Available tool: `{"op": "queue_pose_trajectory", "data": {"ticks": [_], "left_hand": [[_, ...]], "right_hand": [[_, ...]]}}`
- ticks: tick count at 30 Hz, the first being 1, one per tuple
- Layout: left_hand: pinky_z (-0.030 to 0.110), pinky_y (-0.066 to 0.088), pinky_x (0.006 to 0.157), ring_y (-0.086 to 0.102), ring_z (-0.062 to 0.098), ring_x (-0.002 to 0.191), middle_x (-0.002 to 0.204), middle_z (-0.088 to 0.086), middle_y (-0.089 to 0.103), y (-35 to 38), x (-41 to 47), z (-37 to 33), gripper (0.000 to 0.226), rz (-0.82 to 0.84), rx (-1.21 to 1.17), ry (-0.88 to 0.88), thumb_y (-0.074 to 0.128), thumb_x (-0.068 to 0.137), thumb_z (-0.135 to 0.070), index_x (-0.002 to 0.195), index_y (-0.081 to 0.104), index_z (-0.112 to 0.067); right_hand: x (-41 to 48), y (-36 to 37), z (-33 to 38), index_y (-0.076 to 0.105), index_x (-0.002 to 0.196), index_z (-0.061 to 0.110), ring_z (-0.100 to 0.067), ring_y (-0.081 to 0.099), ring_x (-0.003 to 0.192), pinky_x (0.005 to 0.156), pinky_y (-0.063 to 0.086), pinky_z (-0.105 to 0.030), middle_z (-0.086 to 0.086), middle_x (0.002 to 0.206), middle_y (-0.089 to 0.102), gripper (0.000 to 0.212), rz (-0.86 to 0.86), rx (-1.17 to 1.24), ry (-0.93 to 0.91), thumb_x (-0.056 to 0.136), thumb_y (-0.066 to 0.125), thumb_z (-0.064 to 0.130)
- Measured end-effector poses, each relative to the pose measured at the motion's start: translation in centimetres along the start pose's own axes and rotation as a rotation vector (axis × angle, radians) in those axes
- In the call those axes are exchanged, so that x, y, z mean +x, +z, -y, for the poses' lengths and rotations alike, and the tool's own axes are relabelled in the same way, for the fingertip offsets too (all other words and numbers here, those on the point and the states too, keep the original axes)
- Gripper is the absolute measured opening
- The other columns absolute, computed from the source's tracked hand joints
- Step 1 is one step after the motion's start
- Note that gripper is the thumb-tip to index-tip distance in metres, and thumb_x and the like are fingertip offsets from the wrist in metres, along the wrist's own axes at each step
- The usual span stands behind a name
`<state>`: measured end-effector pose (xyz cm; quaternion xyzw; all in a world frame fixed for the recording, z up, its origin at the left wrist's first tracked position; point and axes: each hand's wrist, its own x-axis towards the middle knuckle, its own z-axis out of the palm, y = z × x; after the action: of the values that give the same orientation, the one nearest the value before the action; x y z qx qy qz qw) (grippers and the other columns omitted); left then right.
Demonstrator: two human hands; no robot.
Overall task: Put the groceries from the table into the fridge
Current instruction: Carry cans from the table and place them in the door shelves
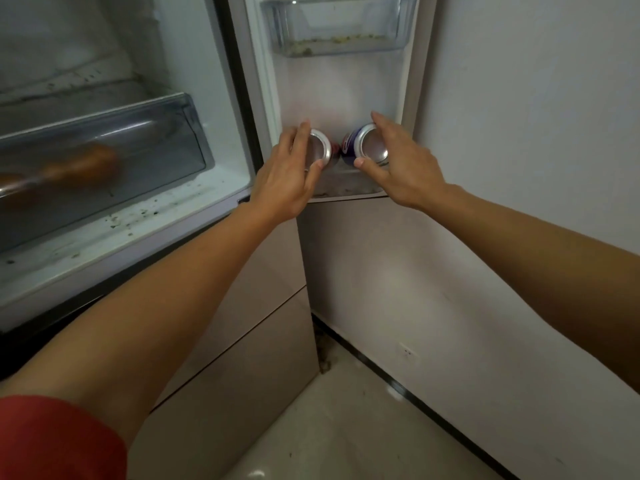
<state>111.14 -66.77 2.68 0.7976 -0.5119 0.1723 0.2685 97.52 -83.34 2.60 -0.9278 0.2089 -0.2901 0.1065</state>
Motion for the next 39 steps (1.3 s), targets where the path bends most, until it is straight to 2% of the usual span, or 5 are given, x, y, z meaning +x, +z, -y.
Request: {"op": "queue_pose_trajectory", "data": {"ticks": [6, 12, 22, 29, 39], "left_hand": [[0.032, 0.045, 0.083, 0.051, 0.024, 0.112, 0.132, 0.011, 0.045, -0.6, -4.7, -0.9, 0.041, -0.096, 0.123, -0.079, 0.048, 0.096, -0.027, 0.134, 0.044, -0.011], [0.03, 0.041, 0.078, 0.052, 0.023, 0.107, 0.126, 0.008, 0.049, -0.9, -14.3, -3.6, 0.035, -0.02, 0.248, -0.305, 0.049, 0.094, -0.02, 0.129, 0.05, -0.012], [0.045, 0.049, 0.077, 0.053, 0.036, 0.105, 0.12, 0.015, 0.051, -1.5, -39.5, -10.3, 0.035, 0.156, 0.347, -0.792, 0.051, 0.088, -0.015, 0.122, 0.055, -0.008], [0.042, 0.045, 0.077, 0.053, 0.03, 0.105, 0.123, 0.011, 0.052, -9.0, -57.9, -17.1, 0.032, 0.079, 0.486, -1.164, 0.049, 0.091, -0.016, 0.121, 0.056, -0.01], [0.039, 0.05, 0.079, 0.055, 0.025, 0.106, 0.125, 0.007, 0.051, -22.3, -83.0, -36.6, 0.035, -0.141, 0.692, -1.581, 0.048, 0.091, -0.016, 0.125, 0.055, -0.012]], "right_hand": [[-2.4, -1.1, 2.0, 0.058, 0.123, 0.015, -0.028, 0.056, 0.106, 0.081, 0.047, -0.042, -0.008, 0.118, 0.059, 0.043, -0.288, -0.085, -0.267, 0.085, 0.054, 0.036], [-8.8, 1.0, 3.9, 0.064, 0.109, 0.016, -0.019, 0.064, 0.083, 0.073, 0.051, -0.034, -0.002, 0.094, 0.069, 0.027, 0.018, 0.156, -0.382, 0.089, 0.055, 0.032], [-26.2, 8.6, 10.3, 0.065, 0.114, 0.015, -0.022, 0.064, 0.088, 0.077, 0.049, -0.034, -0.003, 0.096, 0.071, 0.027, 0.565, 0.245, -0.672, 0.093, 0.055, 0.029], [-40.3, 8.9, 23.0, 0.063, 0.11, 0.023, -0.024, 0.063, 0.089, 0.066, 0.042, -0.03, 0.002, 0.094, 0.07, 0.025, 0.693, 0.344, -1.026, 0.089, 0.054, 0.033], [-65.7, -2.2, 40.7, 0.059, 0.119, 0.024, -0.02, 0.061, 0.091, 0.078, 0.049, -0.033, 0.004, 0.098, 0.069, 0.031, 0.801, 0.506, -1.475, 0.092, 0.054, 0.037]]}}
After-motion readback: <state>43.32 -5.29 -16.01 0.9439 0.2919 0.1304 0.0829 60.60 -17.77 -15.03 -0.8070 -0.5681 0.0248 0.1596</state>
